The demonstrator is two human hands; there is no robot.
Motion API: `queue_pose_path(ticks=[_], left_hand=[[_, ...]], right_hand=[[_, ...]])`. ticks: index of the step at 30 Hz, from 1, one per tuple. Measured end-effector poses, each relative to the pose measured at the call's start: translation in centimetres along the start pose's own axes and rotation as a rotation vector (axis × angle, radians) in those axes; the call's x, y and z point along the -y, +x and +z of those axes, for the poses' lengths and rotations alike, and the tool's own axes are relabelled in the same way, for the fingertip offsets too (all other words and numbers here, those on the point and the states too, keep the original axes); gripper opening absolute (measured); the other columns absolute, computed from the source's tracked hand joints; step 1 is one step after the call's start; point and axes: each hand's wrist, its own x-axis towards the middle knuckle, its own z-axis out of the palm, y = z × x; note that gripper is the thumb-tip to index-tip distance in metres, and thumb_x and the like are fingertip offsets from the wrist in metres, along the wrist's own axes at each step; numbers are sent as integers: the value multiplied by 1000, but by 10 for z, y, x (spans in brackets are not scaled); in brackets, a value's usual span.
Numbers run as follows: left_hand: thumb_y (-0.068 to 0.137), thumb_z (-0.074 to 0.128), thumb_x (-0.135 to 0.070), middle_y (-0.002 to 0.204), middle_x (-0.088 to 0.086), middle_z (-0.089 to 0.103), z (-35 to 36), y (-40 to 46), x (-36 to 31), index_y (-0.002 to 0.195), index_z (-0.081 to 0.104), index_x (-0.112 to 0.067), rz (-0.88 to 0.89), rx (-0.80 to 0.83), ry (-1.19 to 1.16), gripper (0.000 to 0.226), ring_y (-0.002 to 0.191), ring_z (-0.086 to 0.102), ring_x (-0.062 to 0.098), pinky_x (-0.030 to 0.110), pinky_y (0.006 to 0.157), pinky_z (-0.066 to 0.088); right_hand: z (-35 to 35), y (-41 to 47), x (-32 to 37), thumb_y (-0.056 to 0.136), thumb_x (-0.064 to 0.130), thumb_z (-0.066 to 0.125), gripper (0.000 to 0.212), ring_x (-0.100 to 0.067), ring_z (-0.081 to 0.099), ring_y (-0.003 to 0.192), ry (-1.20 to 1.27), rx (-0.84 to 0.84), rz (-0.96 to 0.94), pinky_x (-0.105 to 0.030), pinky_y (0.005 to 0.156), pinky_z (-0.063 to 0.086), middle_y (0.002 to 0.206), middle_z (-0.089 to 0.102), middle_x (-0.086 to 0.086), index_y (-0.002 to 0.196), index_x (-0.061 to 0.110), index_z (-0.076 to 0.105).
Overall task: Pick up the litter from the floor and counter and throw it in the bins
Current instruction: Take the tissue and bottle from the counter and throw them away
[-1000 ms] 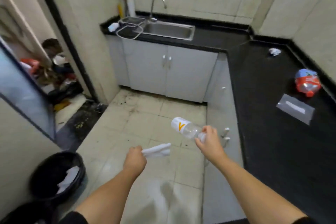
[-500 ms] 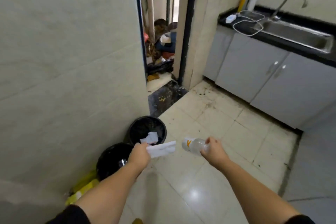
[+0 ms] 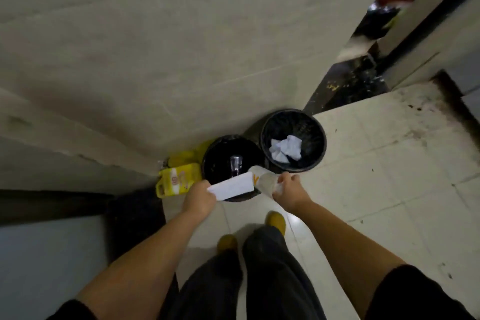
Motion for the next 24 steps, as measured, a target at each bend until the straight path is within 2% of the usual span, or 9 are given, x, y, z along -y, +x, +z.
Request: queue_pose_path(ticks=[1,2,3,5,9,12,16,20,24], left_hand=[[90,45,-2,107,27,62,10,14,7,93,60,0,-43,-2,-46,15,93,58,32,34,72,42],[90,45,0,101,27,61,21,31,12,85,55,-3,-73,-11,-94,12,87,54,28,32,70,38],[90,44,1,90,23,58,33,48,16,79,50,-5,-105,-25,-138,13,85,48,24,30,69,34],[90,43,1,77,11,47,59,85,20,83,50,-3,-155,-58,-223,11,84,45,22,28,70,31],[90,43,-3,86,14,48,109,152,35,88,50,-4,-181,-177,-403,8,82,48,24,33,68,35],[88,45,-4,86,14,52,136,187,66,82,50,-8,-200,-233,-503,10,83,53,25,36,71,41],[88,43,-2,69,2,41,153,205,101,70,41,-15,-213,-233,-465,23,76,44,22,34,68,36],[88,44,-1,71,3,44,156,203,103,82,46,-6,-215,-225,-439,8,79,45,22,33,68,37],[88,44,-1,81,12,48,148,196,66,85,51,-5,-193,-194,-421,9,80,48,23,31,68,37]], right_hand=[[16,25,0,32,15,91,46,-28,41,83,-109,11,-38,-44,67,47,77,64,-26,72,1,74],[29,47,1,45,19,89,45,-24,42,84,-91,91,-7,-39,69,48,89,65,-28,83,0,74],[41,63,5,68,19,78,42,-19,43,87,-21,154,46,-30,72,46,109,59,-28,105,1,67],[65,115,-3,88,14,55,38,-16,45,87,-17,19,-19,-21,71,40,129,45,-21,125,7,48],[129,211,-20,92,16,52,44,-35,53,113,-39,44,-57,-38,88,45,135,39,-21,132,6,38],[181,255,-28,93,14,53,53,-43,55,111,-93,89,-67,-44,90,47,142,29,-25,139,5,30],[225,281,-34,92,6,47,45,-44,52,112,-166,145,-63,-50,90,47,138,35,-23,135,6,34],[217,277,-38,89,5,54,56,-46,51,116,-224,211,-68,-50,94,47,142,30,-19,139,12,31],[168,256,-43,93,18,49,40,-43,53,109,-127,124,-165,-48,88,46,131,40,-21,130,7,41]])
